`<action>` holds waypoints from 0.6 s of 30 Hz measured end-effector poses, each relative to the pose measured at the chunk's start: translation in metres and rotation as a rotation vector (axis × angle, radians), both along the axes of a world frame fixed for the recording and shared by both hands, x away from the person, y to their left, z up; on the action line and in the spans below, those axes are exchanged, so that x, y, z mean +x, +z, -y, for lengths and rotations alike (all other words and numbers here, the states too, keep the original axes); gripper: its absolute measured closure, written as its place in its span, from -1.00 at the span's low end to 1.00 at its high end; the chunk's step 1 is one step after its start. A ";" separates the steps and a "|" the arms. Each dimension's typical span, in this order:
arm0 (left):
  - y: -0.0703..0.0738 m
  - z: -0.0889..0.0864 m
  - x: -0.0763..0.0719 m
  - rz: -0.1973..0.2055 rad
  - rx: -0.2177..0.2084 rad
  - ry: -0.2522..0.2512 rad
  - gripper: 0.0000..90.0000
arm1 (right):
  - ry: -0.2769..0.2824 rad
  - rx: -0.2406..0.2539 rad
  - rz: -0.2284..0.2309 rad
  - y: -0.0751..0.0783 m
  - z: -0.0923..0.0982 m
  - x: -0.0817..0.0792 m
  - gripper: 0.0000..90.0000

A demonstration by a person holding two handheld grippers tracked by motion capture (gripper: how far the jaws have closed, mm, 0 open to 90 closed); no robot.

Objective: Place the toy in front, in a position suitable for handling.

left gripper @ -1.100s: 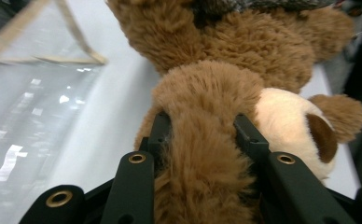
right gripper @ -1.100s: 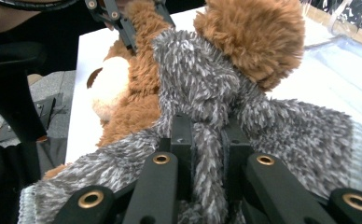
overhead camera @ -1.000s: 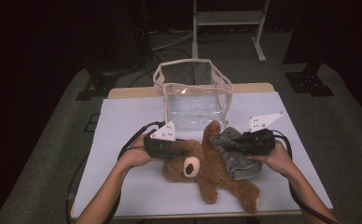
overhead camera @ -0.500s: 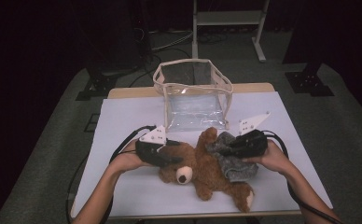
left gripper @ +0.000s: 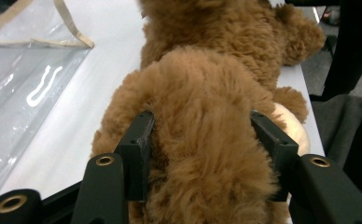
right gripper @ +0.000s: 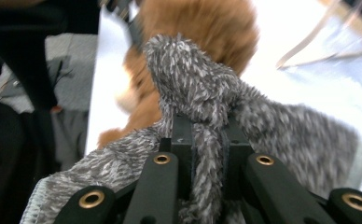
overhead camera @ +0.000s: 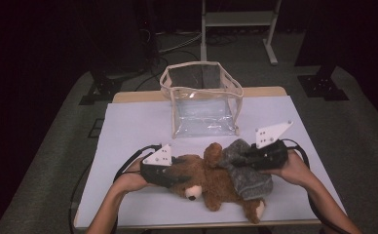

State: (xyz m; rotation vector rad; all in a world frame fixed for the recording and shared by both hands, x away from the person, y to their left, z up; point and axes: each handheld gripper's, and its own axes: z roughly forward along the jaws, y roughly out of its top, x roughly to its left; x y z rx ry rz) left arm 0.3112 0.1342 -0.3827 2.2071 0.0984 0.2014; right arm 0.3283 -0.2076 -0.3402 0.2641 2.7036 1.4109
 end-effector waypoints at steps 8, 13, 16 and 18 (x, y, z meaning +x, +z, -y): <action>-0.002 0.000 -0.008 0.037 -0.008 -0.002 0.08 | 0.071 -0.111 0.016 -0.009 -0.045 0.003 0.75; -0.003 0.000 -0.009 0.042 -0.018 0.008 0.08 | 0.026 -0.161 -0.002 -0.008 -0.016 0.001 0.75; -0.002 0.000 -0.010 0.044 -0.011 0.007 0.08 | -0.005 -0.179 -0.005 -0.003 -0.003 0.003 0.75; -0.002 0.001 -0.010 0.049 -0.006 0.009 0.08 | 0.004 -0.153 0.001 0.001 -0.007 0.002 0.75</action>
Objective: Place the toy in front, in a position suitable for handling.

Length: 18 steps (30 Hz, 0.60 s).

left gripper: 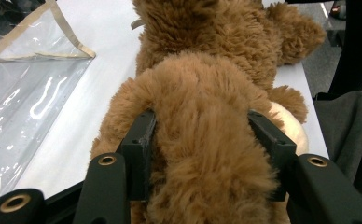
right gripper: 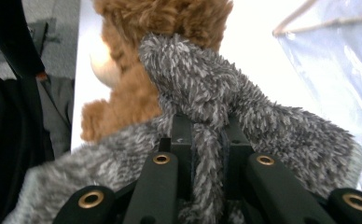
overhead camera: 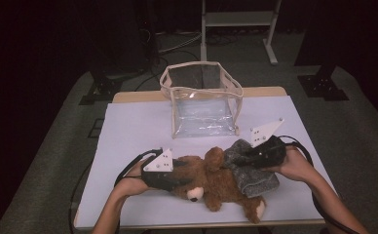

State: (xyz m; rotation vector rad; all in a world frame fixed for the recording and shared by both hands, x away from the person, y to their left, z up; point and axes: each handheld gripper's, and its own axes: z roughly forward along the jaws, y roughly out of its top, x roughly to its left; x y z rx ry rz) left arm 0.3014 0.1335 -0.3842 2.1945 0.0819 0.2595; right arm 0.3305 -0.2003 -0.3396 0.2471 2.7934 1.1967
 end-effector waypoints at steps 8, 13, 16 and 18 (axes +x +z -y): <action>-0.001 -0.004 0.001 -0.013 -0.018 0.000 0.08 | 0.006 0.055 -0.040 -0.011 0.004 0.000 0.75; 0.000 -0.003 0.000 -0.013 -0.022 -0.004 0.07 | -0.080 0.080 -0.068 -0.024 0.051 -0.009 0.75; 0.001 -0.002 0.000 -0.011 -0.019 -0.001 0.07 | -0.127 0.098 -0.092 -0.031 0.072 -0.013 0.75; 0.001 -0.001 0.000 -0.009 -0.014 -0.001 0.07 | -0.129 0.115 -0.089 -0.030 0.074 -0.014 0.75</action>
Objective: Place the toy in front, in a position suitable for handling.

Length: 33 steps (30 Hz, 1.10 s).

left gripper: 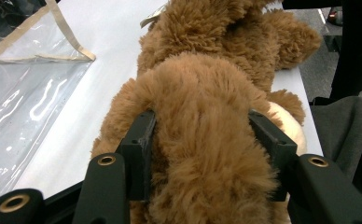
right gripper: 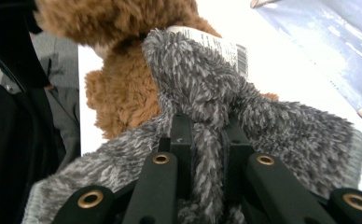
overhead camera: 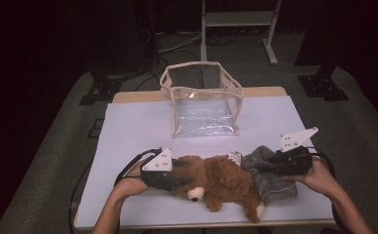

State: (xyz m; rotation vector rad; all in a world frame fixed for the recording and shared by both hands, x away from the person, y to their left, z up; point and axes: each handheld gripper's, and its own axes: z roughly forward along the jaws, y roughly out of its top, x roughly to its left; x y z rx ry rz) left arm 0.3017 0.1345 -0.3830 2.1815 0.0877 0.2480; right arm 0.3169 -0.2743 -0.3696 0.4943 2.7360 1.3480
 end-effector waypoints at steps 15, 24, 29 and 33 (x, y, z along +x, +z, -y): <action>0.000 -0.002 0.001 -0.001 -0.008 0.002 0.05 | 0.016 0.100 0.033 -0.008 -0.007 -0.008 0.75; 0.000 -0.002 0.001 -0.006 -0.012 0.008 0.03 | -0.040 0.107 0.031 -0.010 0.019 -0.020 0.74; -0.001 -0.002 0.002 -0.010 -0.016 0.010 0.03 | 0.012 0.094 0.065 0.004 -0.011 -0.010 0.74; -0.001 -0.002 0.002 -0.008 -0.010 0.009 0.02 | 0.076 0.062 0.099 0.011 -0.050 -0.002 0.74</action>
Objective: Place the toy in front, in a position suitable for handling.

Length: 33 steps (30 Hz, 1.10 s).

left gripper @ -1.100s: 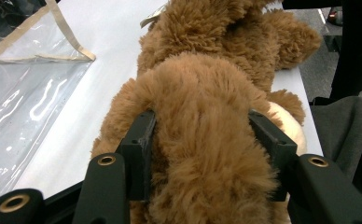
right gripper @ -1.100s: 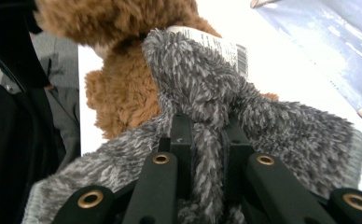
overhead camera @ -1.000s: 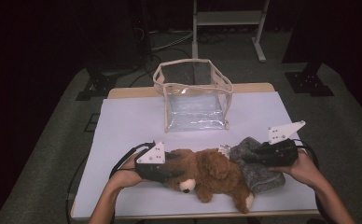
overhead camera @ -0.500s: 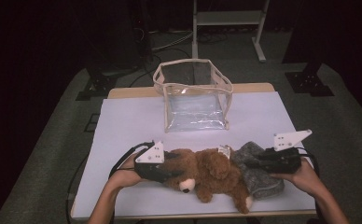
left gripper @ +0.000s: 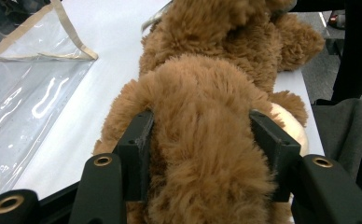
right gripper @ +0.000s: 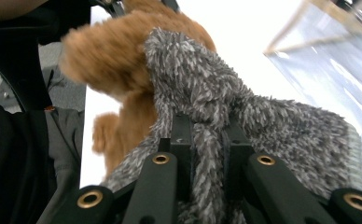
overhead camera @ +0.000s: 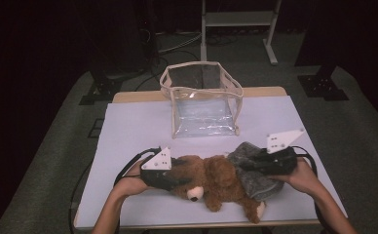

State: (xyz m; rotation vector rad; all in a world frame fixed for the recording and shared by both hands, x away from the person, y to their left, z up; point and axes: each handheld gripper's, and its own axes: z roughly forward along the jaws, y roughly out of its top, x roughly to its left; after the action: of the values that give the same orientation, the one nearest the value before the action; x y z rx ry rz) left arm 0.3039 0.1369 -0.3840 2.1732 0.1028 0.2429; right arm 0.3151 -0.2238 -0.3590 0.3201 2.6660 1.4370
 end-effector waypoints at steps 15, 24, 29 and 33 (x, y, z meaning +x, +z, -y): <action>0.000 0.000 -0.001 -0.003 -0.006 0.001 0.02 | -0.024 0.015 -0.024 -0.010 0.015 -0.004 0.74; 0.001 0.002 -0.002 -0.002 0.000 0.001 0.01 | -0.115 0.036 -0.079 -0.022 0.061 -0.009 0.74; 0.001 0.002 -0.001 0.000 0.001 0.000 0.01 | -0.083 0.034 -0.020 0.000 0.043 -0.009 0.74; 0.001 0.002 -0.001 0.001 0.002 -0.001 0.01 | -0.014 0.030 0.020 0.019 0.015 -0.007 0.74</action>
State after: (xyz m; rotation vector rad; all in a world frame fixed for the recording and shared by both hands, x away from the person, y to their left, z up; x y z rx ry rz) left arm 0.3027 0.1348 -0.3830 2.1746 0.1011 0.2431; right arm 0.3086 -0.2388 -0.3401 0.3242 2.6229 1.4700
